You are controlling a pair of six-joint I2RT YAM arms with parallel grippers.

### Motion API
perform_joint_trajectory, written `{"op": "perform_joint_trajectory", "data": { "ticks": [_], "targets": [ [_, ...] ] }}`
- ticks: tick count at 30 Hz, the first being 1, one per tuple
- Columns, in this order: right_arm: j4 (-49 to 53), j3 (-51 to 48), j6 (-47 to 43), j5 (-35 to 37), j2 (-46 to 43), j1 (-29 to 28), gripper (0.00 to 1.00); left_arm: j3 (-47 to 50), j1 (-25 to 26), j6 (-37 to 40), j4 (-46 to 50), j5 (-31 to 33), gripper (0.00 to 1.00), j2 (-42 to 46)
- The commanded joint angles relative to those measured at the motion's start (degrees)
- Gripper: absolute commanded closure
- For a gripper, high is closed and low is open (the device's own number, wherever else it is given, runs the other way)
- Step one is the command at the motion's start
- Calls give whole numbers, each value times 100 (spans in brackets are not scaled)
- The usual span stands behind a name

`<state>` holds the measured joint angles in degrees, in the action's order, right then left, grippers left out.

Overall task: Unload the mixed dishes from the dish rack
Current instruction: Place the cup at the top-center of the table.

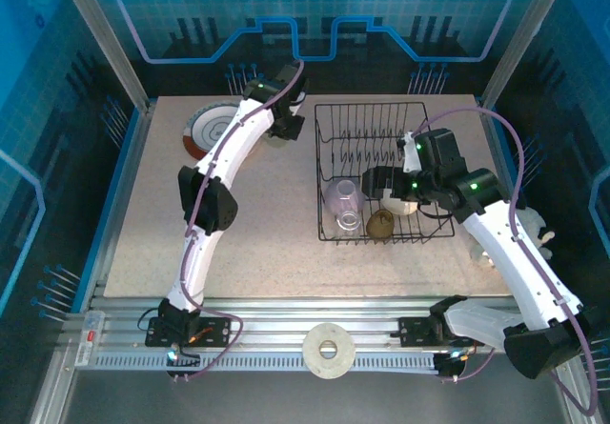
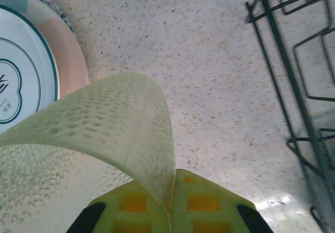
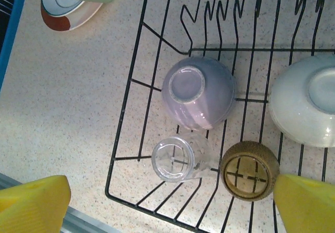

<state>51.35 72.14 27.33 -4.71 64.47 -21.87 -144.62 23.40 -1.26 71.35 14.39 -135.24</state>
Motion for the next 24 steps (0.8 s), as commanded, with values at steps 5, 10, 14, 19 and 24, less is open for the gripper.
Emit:
{"op": "perform_joint_trajectory", "data": {
  "ticks": [5, 10, 14, 19, 24],
  "targets": [
    [334, 64, -88, 7, -26, -128, 0, -198, -142, 449, -95, 194, 100, -313],
    [296, 37, 31, 49, -23, -216, 0, -116, -203, 545, -90, 146, 100, -458],
    [292, 69, 74, 49, 37, -314, 0, -14, -239, 565, -105, 107, 100, -551],
    [366, 109, 65, 178, 56, -419, 0, 32, -248, 574, -113, 52, 100, -650],
    [375, 51, 111, 213, 21, -461, 0, 30, -257, 600, -139, 58, 100, -713]
  ]
}}
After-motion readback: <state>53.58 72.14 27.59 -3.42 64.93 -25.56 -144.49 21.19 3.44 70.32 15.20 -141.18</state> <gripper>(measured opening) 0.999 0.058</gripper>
